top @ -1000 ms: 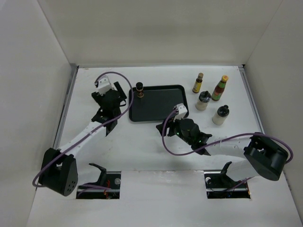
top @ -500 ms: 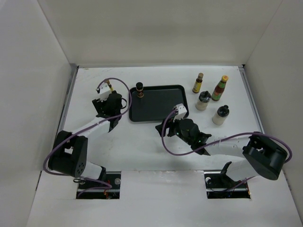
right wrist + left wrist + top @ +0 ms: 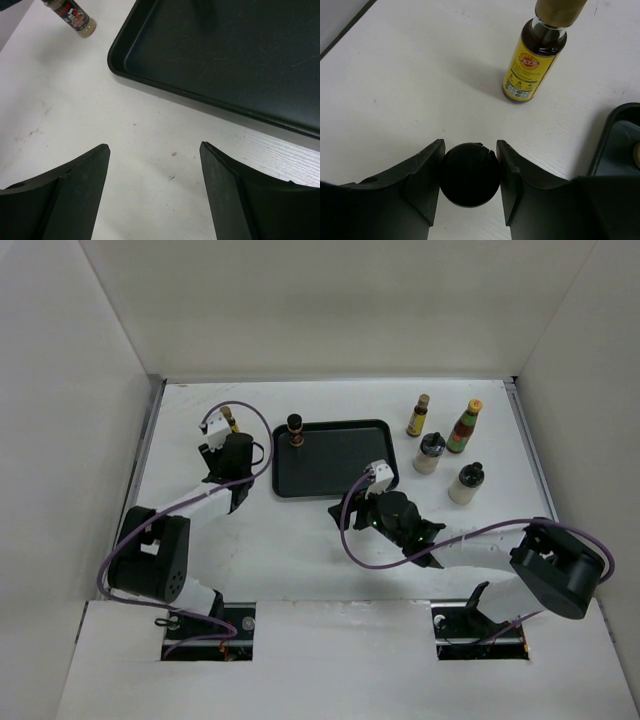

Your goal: Organize the condiment bottles

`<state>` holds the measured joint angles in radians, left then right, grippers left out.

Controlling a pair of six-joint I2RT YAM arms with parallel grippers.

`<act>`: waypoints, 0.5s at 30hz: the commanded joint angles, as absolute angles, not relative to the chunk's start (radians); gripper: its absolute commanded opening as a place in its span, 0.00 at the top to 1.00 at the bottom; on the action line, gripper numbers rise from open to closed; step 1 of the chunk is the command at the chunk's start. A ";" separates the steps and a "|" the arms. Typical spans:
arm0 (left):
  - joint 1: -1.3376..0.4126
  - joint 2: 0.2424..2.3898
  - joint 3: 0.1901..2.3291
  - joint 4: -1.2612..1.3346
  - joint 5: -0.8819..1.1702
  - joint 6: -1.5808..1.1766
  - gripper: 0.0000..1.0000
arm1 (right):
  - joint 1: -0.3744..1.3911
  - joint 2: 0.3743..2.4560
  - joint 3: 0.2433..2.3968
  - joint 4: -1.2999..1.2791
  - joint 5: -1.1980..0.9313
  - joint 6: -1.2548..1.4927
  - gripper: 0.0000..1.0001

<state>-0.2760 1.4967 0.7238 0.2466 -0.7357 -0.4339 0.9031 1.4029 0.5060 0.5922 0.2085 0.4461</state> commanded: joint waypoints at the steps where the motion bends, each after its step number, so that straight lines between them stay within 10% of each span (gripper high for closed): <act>1: -0.297 1.386 0.741 0.295 -0.738 -0.413 0.72 | 0.892 1.378 0.506 0.661 0.199 0.457 0.21; 15: -0.682 1.475 0.992 0.271 -0.669 -0.377 0.72 | 0.792 1.301 0.436 0.693 0.253 0.511 0.21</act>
<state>-0.6544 1.3888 0.9073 0.2211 -0.7052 -0.3946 0.8249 1.3338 0.4473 0.6189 0.2298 0.4786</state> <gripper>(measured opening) 0.417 0.788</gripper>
